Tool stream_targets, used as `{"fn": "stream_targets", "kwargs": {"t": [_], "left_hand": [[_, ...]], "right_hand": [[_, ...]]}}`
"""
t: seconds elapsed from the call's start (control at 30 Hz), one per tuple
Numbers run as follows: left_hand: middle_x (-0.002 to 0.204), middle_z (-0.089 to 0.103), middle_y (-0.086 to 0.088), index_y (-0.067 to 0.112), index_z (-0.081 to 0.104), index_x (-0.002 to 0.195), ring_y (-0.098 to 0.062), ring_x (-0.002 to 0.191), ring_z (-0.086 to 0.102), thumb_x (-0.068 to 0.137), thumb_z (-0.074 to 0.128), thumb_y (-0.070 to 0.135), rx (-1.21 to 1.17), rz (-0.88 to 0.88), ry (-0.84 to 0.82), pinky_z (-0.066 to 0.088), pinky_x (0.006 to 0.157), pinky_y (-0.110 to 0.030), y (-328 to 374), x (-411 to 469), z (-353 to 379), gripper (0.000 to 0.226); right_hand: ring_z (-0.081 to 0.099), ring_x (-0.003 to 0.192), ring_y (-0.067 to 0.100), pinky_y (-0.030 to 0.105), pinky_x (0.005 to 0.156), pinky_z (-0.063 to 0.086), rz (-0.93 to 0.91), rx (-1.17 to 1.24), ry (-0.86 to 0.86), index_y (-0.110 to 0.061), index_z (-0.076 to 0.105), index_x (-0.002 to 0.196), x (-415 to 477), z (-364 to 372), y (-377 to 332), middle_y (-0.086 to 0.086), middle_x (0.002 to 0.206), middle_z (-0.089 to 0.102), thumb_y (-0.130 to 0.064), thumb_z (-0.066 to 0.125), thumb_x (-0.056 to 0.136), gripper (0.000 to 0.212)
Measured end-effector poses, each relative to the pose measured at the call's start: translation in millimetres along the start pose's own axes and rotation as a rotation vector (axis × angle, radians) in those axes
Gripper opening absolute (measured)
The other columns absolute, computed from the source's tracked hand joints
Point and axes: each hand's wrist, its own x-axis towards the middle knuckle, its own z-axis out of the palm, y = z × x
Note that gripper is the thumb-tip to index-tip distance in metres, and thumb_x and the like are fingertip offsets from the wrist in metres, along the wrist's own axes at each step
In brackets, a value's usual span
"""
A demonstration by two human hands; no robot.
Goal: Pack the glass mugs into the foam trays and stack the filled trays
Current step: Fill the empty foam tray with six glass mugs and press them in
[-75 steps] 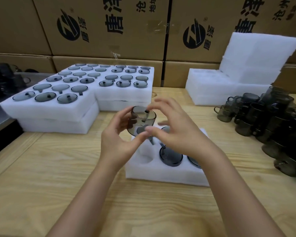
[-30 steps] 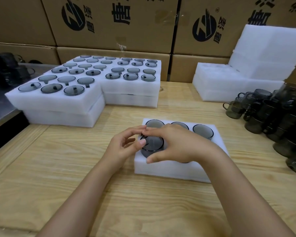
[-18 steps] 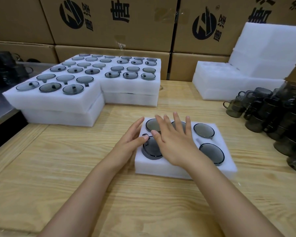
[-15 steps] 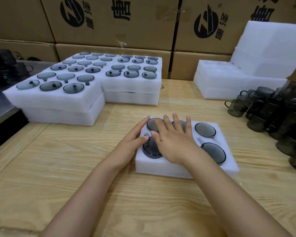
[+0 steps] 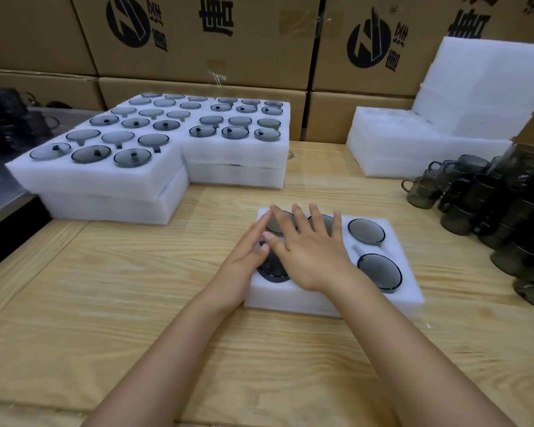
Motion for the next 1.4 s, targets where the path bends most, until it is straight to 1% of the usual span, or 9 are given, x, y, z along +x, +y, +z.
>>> {"fn": "stream_targets", "kwargs": {"t": [0.1, 0.27, 0.33, 0.43, 0.63, 0.83, 1.1, 1.23, 1.4], "left_hand": [[0.143, 0.031, 0.021, 0.021, 0.019, 0.149, 0.023, 0.121, 0.035, 0.101, 0.033, 0.001, 0.002, 0.009, 0.095, 0.032, 0.097, -0.001, 0.8, -4.3, 6.0, 0.053], [0.154, 0.026, 0.008, 0.020, 0.027, 0.147, -0.001, 0.142, 0.021, 0.098, 0.031, 0.036, 0.624, 0.311, 0.268, 0.012, 0.118, -0.024, 1.5, -16.0, 10.5, 0.051], [0.155, 0.029, 0.002, 0.026, 0.033, 0.146, -0.009, 0.144, 0.023, 0.095, 0.023, 0.043, 0.891, 0.380, 0.204, 0.012, 0.118, -0.031, 4.2, -18.2, 17.1, 0.054], [0.153, 0.035, 0.003, 0.034, 0.037, 0.145, -0.016, 0.145, 0.026, 0.092, 0.010, 0.054, 1.164, 0.286, 0.138, 0.016, 0.118, -0.034, 6.6, -19.4, 26.5, 0.063], [0.151, 0.039, -0.002, 0.025, 0.049, 0.140, -0.021, 0.141, 0.033, 0.086, 0.005, 0.060, 1.316, 0.171, 0.085, 0.015, 0.118, -0.038, 14.7, -17.6, 32.3, 0.078], [0.130, 0.060, -0.016, 0.013, 0.063, 0.126, -0.030, 0.122, 0.057, 0.088, 0.038, 0.051, 1.439, 0.416, 0.134, 0.041, 0.102, -0.056, 15.3, -22.6, 82.5, 0.059], [0.130, 0.062, -0.004, 0.031, 0.068, 0.115, -0.029, 0.118, 0.060, 0.077, 0.066, 0.056, 1.532, 0.478, 0.078, 0.048, 0.093, -0.055, -0.4, 4.6, 62.4, 0.046], [0.133, 0.060, -0.004, 0.025, 0.068, 0.112, -0.028, 0.120, 0.059, 0.085, 0.049, 0.054, 1.505, 0.533, 0.092, 0.045, 0.097, -0.051, -8.6, 22.3, 23.3, 0.043], [0.131, 0.061, -0.004, 0.019, 0.070, 0.106, -0.028, 0.117, 0.060, 0.081, 0.061, 0.048, 1.503, 0.507, 0.156, 0.043, 0.095, -0.051, -14.1, 42.5, -8.1, 0.039]], "right_hand": [[-0.009, 0.146, 0.024, 0.053, 0.114, -0.008, -0.002, 0.095, 0.009, -0.033, 0.005, 0.149, -2.3, -1.8, -0.4, 0.002, 0.160, -0.002, -0.059, 0.005, 0.092, 0.063], [0.028, 0.139, 0.020, 0.053, 0.113, -0.007, 0.182, 0.029, 0.489, -0.018, 0.040, 0.140, -20.9, 1.0, 0.2, 0.000, 0.142, 0.046, -0.049, 0.017, 0.097, 0.057], [0.028, 0.138, 0.023, 0.059, 0.111, -0.005, 0.301, -0.006, 0.431, -0.020, 0.049, 0.133, -29.0, 0.3, 0.4, 0.000, 0.143, 0.045, -0.047, 0.018, 0.096, 0.055], [0.031, 0.135, 0.026, 0.055, 0.112, 0.009, 0.336, 0.008, 0.331, -0.021, 0.056, 0.122, -30.6, 1.4, 3.9, 0.001, 0.145, 0.042, -0.043, 0.022, 0.098, 0.048], [0.058, 0.092, 0.037, 0.040, 0.078, 0.039, 0.393, 0.196, 0.763, -0.007, 0.065, 0.103, -54.2, -9.2, 48.7, 0.014, 0.099, 0.068, -0.026, 0.045, 0.095, 0.029], [0.050, 0.115, 0.032, 0.041, 0.090, 0.039, 0.627, 0.692, 0.467, -0.021, 0.054, 0.126, -53.1, -6.1, 81.9, 0.011, 0.125, 0.058, -0.052, 0.031, 0.095, 0.050], [0.054, 0.119, 0.020, 0.039, 0.107, 0.037, 0.419, 1.464, 0.461, -0.013, 0.061, 0.122, -36.5, 10.9, 78.1, 0.002, 0.129, 0.059, -0.023, 0.054, 0.093, 0.031], [0.027, 0.124, -0.009, -0.002, 0.089, 0.018, 0.217, 1.095, 0.389, -0.023, 0.025, 0.148, -27.1, 35.9, 49.1, -0.022, 0.138, 0.028, -0.033, 0.048, 0.097, 0.057], [0.048, 0.120, 0.002, 0.016, 0.093, 0.037, 0.024, 0.843, 0.322, -0.024, 0.027, 0.148, -25.7, 41.3, 40.8, -0.017, 0.134, 0.048, -0.031, 0.051, 0.094, 0.059]]}}
